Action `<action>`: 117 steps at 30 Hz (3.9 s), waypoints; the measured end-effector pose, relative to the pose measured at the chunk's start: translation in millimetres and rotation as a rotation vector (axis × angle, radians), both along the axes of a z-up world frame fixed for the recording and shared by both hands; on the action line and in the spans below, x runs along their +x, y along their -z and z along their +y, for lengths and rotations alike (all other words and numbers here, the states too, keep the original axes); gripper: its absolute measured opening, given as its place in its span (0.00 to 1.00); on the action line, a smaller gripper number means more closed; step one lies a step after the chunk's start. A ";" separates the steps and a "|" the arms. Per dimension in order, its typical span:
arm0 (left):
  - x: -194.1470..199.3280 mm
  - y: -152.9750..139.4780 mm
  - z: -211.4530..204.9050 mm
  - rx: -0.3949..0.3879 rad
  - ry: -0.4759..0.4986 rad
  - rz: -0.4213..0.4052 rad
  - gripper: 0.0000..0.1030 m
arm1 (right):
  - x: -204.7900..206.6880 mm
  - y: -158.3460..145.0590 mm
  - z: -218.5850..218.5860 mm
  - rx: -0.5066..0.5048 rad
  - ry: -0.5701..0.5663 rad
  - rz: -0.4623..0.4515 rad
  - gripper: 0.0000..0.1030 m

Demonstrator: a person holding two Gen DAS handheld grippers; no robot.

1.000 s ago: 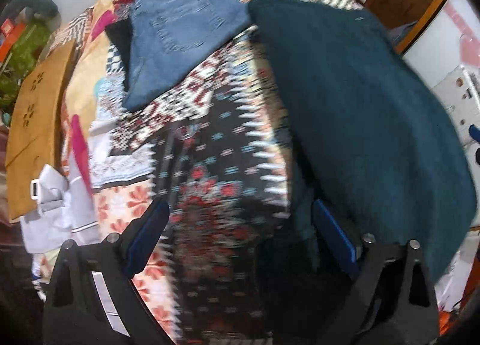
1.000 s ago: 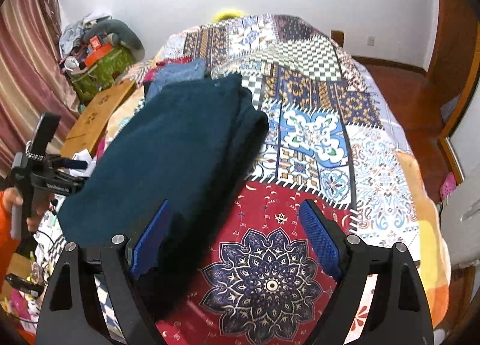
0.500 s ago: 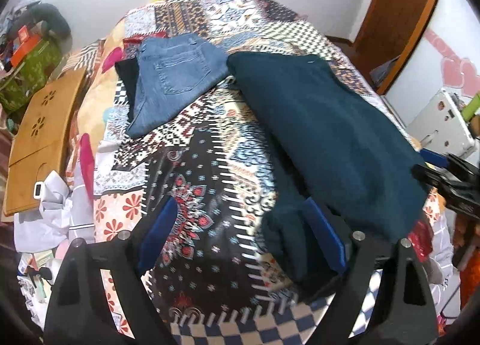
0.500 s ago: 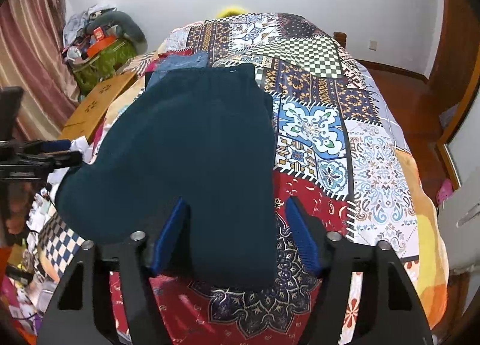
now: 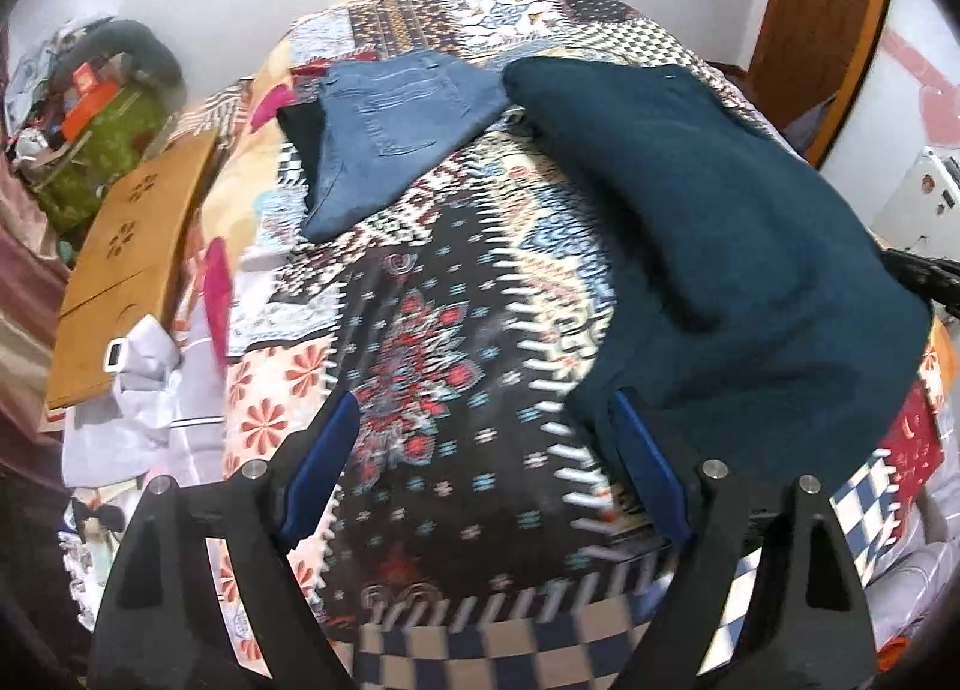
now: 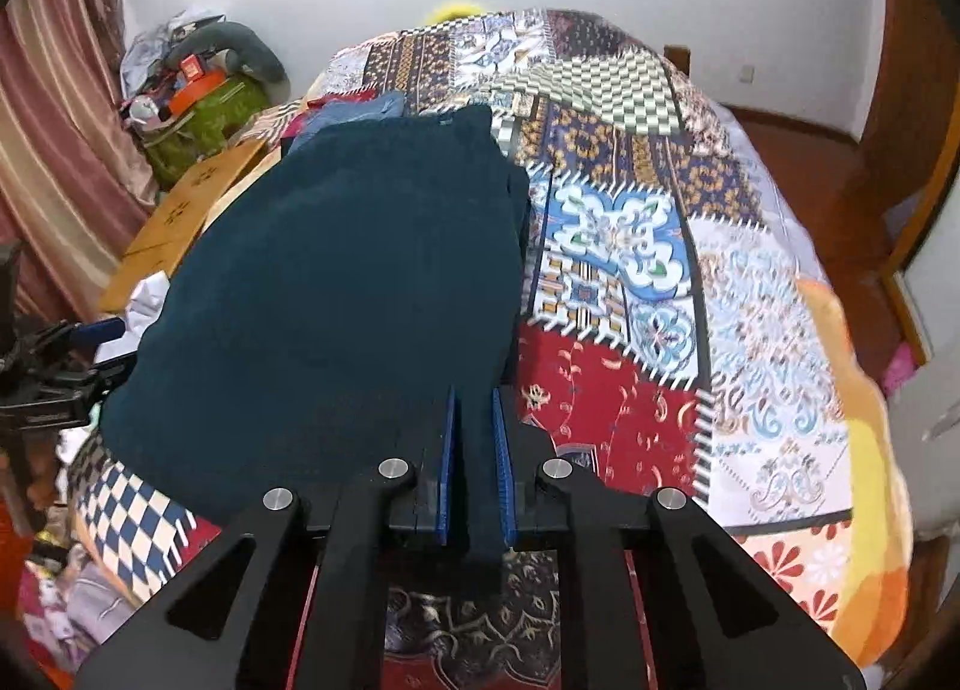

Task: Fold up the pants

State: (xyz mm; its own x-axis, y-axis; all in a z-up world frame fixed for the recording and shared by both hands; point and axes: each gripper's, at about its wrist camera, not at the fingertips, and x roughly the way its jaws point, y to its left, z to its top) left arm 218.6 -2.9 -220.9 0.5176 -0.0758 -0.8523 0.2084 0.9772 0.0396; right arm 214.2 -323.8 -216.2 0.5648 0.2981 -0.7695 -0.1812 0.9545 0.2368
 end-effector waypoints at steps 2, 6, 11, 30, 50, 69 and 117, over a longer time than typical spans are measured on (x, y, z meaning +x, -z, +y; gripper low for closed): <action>3.2 1.0 8.1 0.023 -0.028 0.011 0.74 | -1.8 -1.0 -1.1 -0.012 -0.010 -0.001 0.10; 22.0 10.8 23.6 0.086 -0.090 0.076 0.54 | 1.2 -8.2 3.7 -0.064 -0.030 -0.008 0.10; 38.8 -20.6 25.9 -0.003 -0.098 -0.008 0.56 | 11.8 -20.8 -2.5 -0.041 -0.028 -0.020 0.19; 158.8 -50.0 -59.1 -0.062 0.027 -0.079 0.78 | 107.5 -32.8 -8.6 -0.021 -0.056 -0.072 0.50; 232.5 13.6 -82.8 -0.120 0.034 0.069 0.64 | 211.2 18.0 29.4 0.018 -0.228 0.014 0.12; 167.7 -51.4 -74.9 -0.079 0.033 -0.056 0.70 | 139.2 -38.5 19.0 -0.168 -0.192 -0.152 0.40; 177.2 -1.9 -85.0 -0.380 0.141 0.260 0.32 | 144.0 8.6 46.5 0.075 -0.295 0.156 0.26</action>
